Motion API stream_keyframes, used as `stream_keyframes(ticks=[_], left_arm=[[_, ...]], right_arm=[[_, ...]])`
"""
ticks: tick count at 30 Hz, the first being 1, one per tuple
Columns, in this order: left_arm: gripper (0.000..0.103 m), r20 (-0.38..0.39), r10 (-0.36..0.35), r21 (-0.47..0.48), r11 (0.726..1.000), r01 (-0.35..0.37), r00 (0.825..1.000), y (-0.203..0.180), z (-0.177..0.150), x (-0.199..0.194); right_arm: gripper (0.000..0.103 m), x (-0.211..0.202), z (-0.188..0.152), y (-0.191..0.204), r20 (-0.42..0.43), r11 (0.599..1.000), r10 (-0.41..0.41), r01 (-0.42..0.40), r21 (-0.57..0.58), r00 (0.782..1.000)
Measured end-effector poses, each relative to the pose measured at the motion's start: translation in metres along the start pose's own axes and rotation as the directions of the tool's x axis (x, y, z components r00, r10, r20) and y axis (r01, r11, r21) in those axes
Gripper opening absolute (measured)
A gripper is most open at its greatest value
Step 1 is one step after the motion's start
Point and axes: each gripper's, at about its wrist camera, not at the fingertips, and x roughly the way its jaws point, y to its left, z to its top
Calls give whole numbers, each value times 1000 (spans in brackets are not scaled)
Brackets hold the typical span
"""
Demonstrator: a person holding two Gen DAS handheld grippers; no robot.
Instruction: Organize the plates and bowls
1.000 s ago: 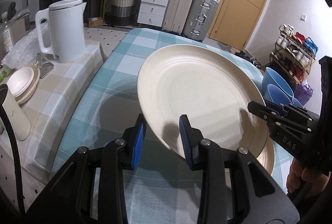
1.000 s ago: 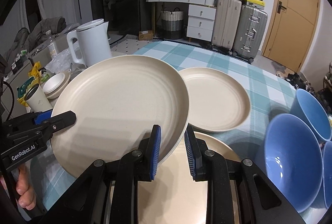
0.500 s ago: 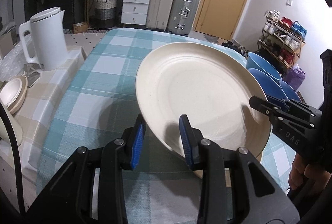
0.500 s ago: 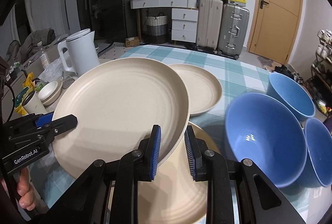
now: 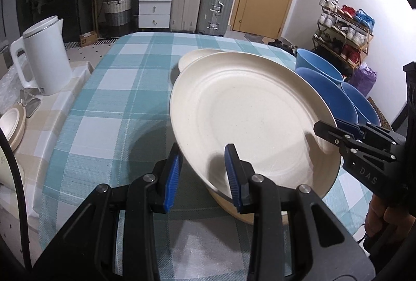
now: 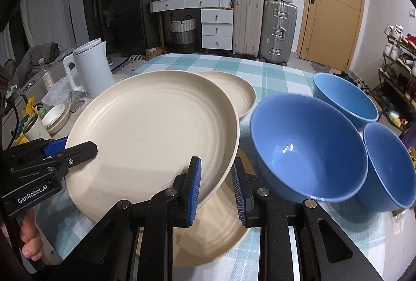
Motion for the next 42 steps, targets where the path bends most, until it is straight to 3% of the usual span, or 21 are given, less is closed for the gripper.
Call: stream_keyframes(ticks=[28,42], left_arm=[[30,-122,10,151,989,9,992,-22,-18,33],[32,-146,54,217,976,-22,988,-32,-26,44]], right_arm=[[26,2,-39,-7,-81,999,-43,45,29,996],[26,9,-48,-1,-99,995,-103,101,-18,990]])
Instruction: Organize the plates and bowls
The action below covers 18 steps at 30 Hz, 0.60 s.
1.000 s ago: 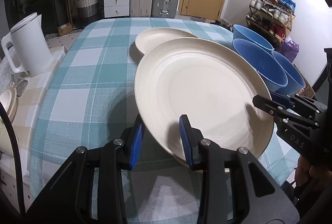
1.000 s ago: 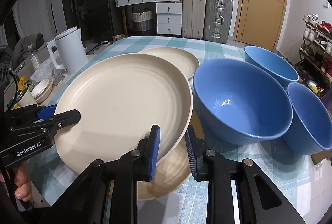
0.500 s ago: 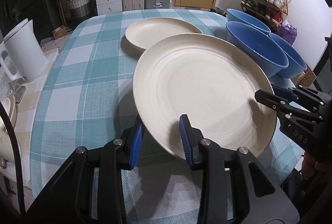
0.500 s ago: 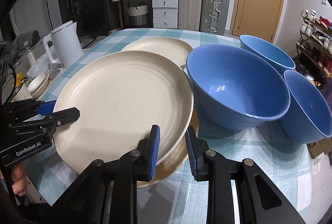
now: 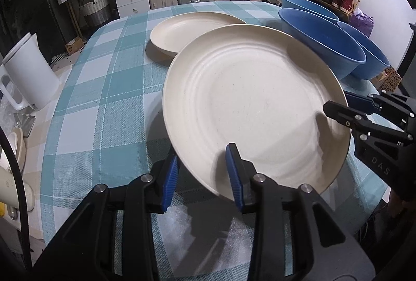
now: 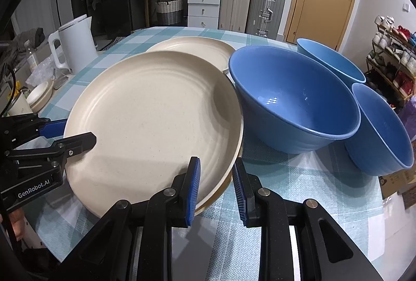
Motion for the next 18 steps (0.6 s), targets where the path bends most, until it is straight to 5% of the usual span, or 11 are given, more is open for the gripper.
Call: stream_keyframes(ticks=[18], left_arm=[[37,-10,33,18,999,-33,999,-3,-3,12]], right_arm=[[26,7,0,1,0,1000,-18,18,-4,1000]])
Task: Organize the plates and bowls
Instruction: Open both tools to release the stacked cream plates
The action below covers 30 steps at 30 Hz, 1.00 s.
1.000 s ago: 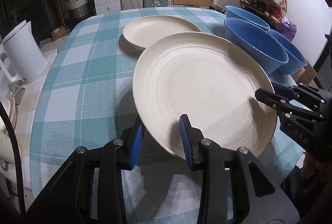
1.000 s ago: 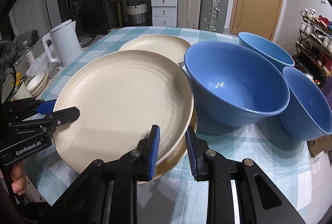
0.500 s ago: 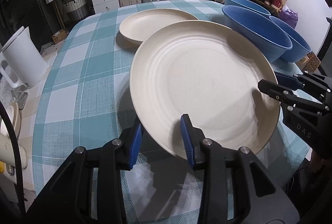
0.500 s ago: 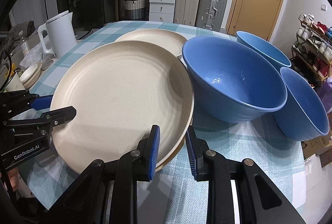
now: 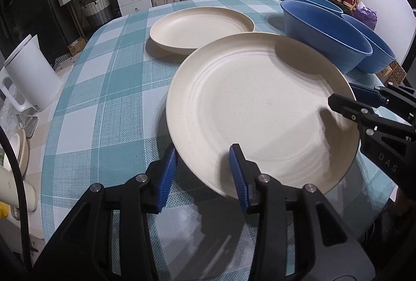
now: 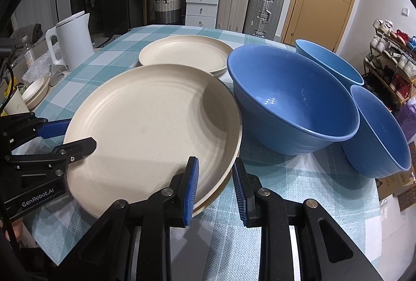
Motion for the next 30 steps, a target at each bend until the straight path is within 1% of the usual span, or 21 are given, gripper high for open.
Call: stream_keyframes(ticks=[3,5,9,11,14,16,17,18,20,22,23,24,25,26,27,28,30], left_arm=[[42,-2,0,2,1000,0,1000,-2,0,2],[48,-4,3,11,1000,-3,1000,-6,-1,2],[53,-5,8,21,1000,-7,1000,-9,-1,4],[58,-10,-6,14,1000,6,1000,-8,-2,4],[64,-26,-48,-13,999,47,999,-4,-1,6],[66,-33,-55,-29,998,54,998,-2,0,5],[67,-28,-57,-42,998,55,998,2,1,2],[69,-18,-60,-51,997,59,998,4,2,-1],[80,15,-68,-79,994,69,998,10,4,-11],[81,43,-76,-100,992,80,996,15,7,-20],[85,55,-80,-111,990,85,995,18,8,-25],[88,66,-79,-118,989,86,995,20,9,-28],[97,82,-76,-122,989,86,994,21,10,-33],[102,95,-71,-125,989,83,993,22,11,-36],[102,116,-63,-130,988,78,991,24,12,-41],[102,122,-61,-132,988,77,991,25,13,-44],[102,129,-63,-145,986,81,990,29,14,-50]], right_arm=[[26,0,0,0,2,1000,-4,4,2,1000],[27,0,0,1,-1,1000,-7,7,1,1000],[30,0,-1,1,-4,1000,-6,6,-4,1000],[32,0,-3,1,-6,1000,-5,5,-4,1000],[33,-4,-3,1,3,1000,6,-6,-8,1000],[35,-9,-2,2,16,1000,19,-19,-16,1000],[43,-11,-2,3,22,1000,24,-24,-20,999],[48,-13,-2,4,31,999,28,-27,-22,999],[50,-18,-1,4,44,999,34,-34,-20,998],[52,-21,0,3,50,999,36,-35,-18,998],[59,-24,0,3,58,999,38,-37,-15,998],[70,-27,1,3,67,999,42,-42,-14,997],[76,-31,1,2,80,999,49,-48,-12,996],[81,-37,2,2,99,998,55,-54,-9,994],[82,-42,3,1,110,998,58,-57,-10,992],[83,-46,4,0,118,998,58,-57,-14,991],[89,-56,7,-2,144,999,47,-45,-19,988]])
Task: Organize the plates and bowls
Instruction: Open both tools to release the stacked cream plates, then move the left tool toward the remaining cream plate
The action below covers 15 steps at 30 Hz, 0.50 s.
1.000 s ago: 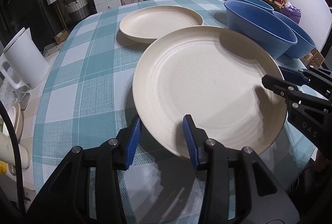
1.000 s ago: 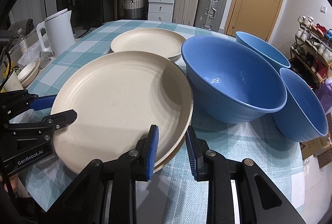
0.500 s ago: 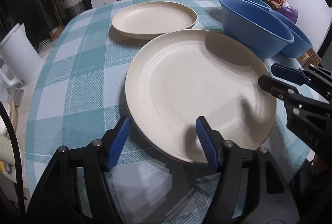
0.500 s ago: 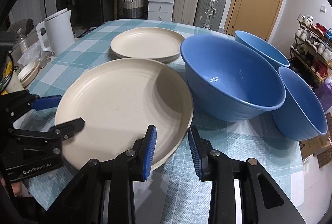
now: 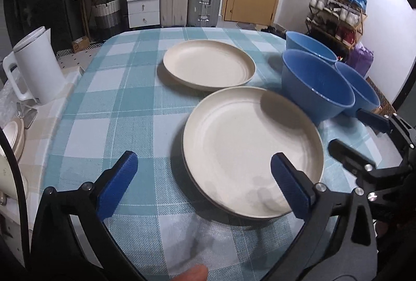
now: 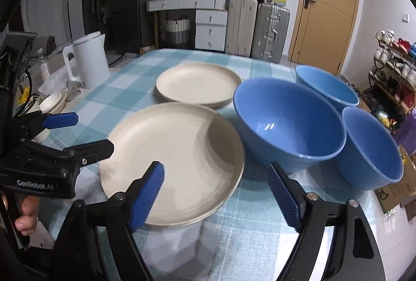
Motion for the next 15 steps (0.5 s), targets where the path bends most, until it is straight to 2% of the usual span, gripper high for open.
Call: stream_keyframes(ticks=[5,8,12,15], left_arm=[[102,22,50,-36,998,-50,998,4,5,-11],[102,36,32,-50,998,-31,999,5,12,-16],[102,60,73,-46,996,-71,995,6,31,-25],[102,70,71,-67,996,-66,995,12,49,-32]], right_arm=[[98,-19,15,-13,61,1000,15,-17,22,998],[99,-24,27,-24,70,998,41,-44,47,997],[101,-29,48,-39,93,996,64,-69,62,994],[102,-29,66,-49,98,993,85,-92,71,992]])
